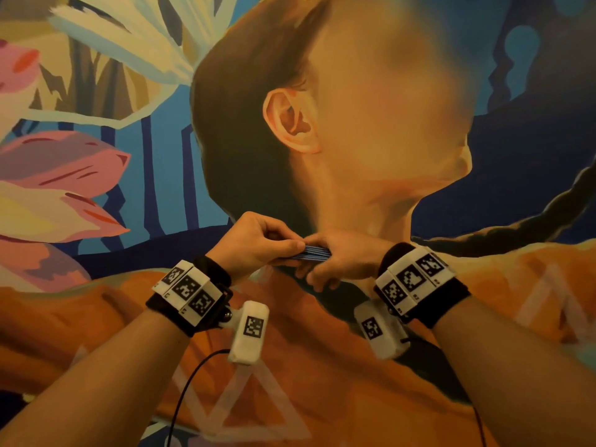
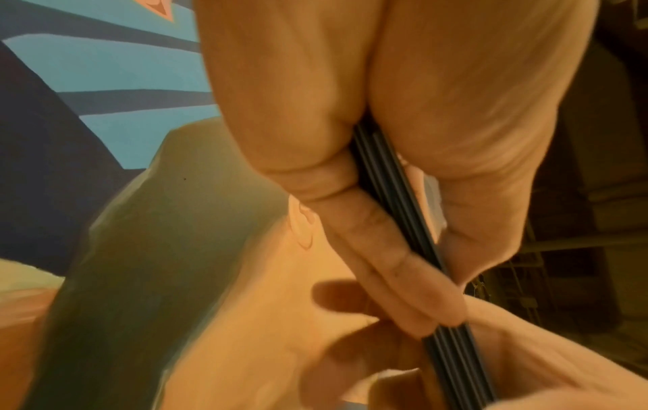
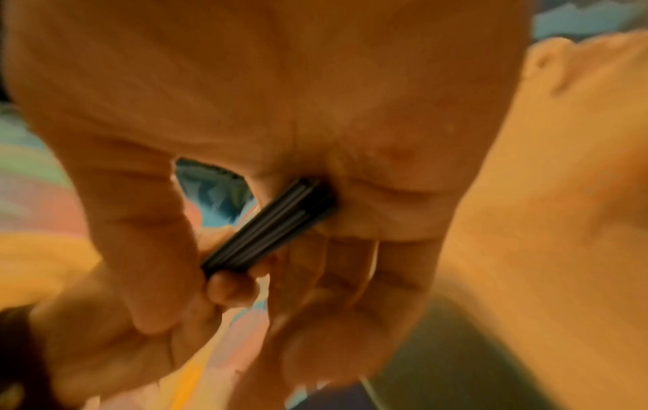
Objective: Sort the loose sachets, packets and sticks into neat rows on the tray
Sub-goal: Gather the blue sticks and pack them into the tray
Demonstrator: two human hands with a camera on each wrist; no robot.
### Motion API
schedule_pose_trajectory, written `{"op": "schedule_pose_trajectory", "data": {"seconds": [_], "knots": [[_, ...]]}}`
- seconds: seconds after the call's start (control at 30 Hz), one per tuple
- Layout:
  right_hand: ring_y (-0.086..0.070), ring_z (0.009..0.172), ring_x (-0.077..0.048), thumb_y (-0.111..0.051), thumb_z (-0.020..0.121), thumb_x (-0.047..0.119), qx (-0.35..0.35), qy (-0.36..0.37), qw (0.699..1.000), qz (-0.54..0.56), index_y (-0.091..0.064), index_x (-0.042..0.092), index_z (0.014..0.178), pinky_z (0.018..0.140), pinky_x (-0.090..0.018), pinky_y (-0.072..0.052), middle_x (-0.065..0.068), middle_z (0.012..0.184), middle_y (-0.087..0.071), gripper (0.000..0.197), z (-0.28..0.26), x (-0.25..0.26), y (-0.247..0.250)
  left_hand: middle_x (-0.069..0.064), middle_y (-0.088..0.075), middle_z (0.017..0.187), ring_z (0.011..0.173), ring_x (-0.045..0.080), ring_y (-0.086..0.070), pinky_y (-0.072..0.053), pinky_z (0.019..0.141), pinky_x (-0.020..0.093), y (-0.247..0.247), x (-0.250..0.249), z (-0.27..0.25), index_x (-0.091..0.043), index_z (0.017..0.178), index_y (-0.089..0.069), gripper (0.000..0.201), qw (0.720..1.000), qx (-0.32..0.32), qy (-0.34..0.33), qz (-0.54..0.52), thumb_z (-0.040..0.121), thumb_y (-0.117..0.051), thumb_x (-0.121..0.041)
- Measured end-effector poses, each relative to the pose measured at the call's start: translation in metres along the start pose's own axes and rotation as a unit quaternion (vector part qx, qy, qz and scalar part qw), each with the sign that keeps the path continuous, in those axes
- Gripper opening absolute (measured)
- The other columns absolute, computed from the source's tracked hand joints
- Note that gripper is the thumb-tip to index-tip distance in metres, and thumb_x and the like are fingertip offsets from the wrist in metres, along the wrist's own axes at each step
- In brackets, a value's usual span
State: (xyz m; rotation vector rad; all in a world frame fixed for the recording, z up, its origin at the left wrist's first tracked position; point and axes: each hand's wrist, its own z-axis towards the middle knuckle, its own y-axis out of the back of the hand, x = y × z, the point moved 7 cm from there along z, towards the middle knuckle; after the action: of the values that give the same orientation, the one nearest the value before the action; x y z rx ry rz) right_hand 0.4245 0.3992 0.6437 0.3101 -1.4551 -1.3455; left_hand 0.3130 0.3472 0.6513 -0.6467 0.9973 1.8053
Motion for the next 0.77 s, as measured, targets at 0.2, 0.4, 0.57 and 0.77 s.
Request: {"op": "schedule_pose_trajectory", "data": {"seconds": [0.2, 0.4, 0.57, 0.77], "knots": [[-0.062, 0.074, -0.024, -0.051, 0.091, 0.028, -0.162, -0.064, 0.939, -0.298, -0.065, 0.024, 0.091, 0.068, -0.039, -0.056, -0.001, 0.078, -0.061, 0.014, -0.003, 0.006, 0.015, 0.009, -0.074, 0.081, 0.077, 0.018, -0.074, -0.057, 0.065, 0.022, -0.001, 0.001, 0.003, 0.003, 0.09, -0.068, 0.01, 0.996, -0.067, -0.013, -0.051, 0.091, -0.066, -0.007], [-0.061, 0.078, -0.024, -0.048, 0.092, 0.025, -0.217, -0.031, 0.921, -0.323, -0.067, 0.025, 0.096, 0.074, -0.043, -0.054, 0.0, 0.077, -0.058, 0.019, 0.001, 0.002, 0.014, 0.002, -0.057, 0.06, 0.044, 0.011, -0.05, -0.039, 0.042, 0.023, 0.005, 0.028, 0.0, -0.011, 0.079, -0.064, 0.035, 0.979, -0.192, 0.048, -0.043, 0.1, -0.055, -0.037], [-0.059, 0.07, -0.008, -0.071, 0.086, 0.035, -0.255, 0.095, 0.943, -0.19, -0.075, 0.026, 0.098, 0.064, -0.027, -0.046, 0.01, 0.078, -0.066, 0.015, -0.006, 0.006, 0.016, 0.004, -0.05, 0.059, 0.04, 0.009, -0.039, -0.032, 0.038, 0.019, 0.003, 0.022, 0.0, -0.01, 0.074, -0.056, 0.03, 0.97, -0.209, 0.011, -0.125, 0.099, -0.057, -0.027], [-0.072, 0.092, -0.017, -0.071, 0.083, 0.044, -0.359, 0.143, 0.862, 0.328, -0.075, 0.026, 0.083, 0.089, -0.042, -0.055, 0.001, 0.091, -0.076, 0.018, -0.013, -0.014, 0.02, 0.001, -0.051, 0.061, 0.047, 0.009, -0.046, -0.037, 0.043, 0.022, 0.001, 0.022, -0.002, -0.011, 0.076, -0.054, 0.028, 0.963, -0.231, -0.031, -0.132, 0.1, -0.056, -0.026]]}}
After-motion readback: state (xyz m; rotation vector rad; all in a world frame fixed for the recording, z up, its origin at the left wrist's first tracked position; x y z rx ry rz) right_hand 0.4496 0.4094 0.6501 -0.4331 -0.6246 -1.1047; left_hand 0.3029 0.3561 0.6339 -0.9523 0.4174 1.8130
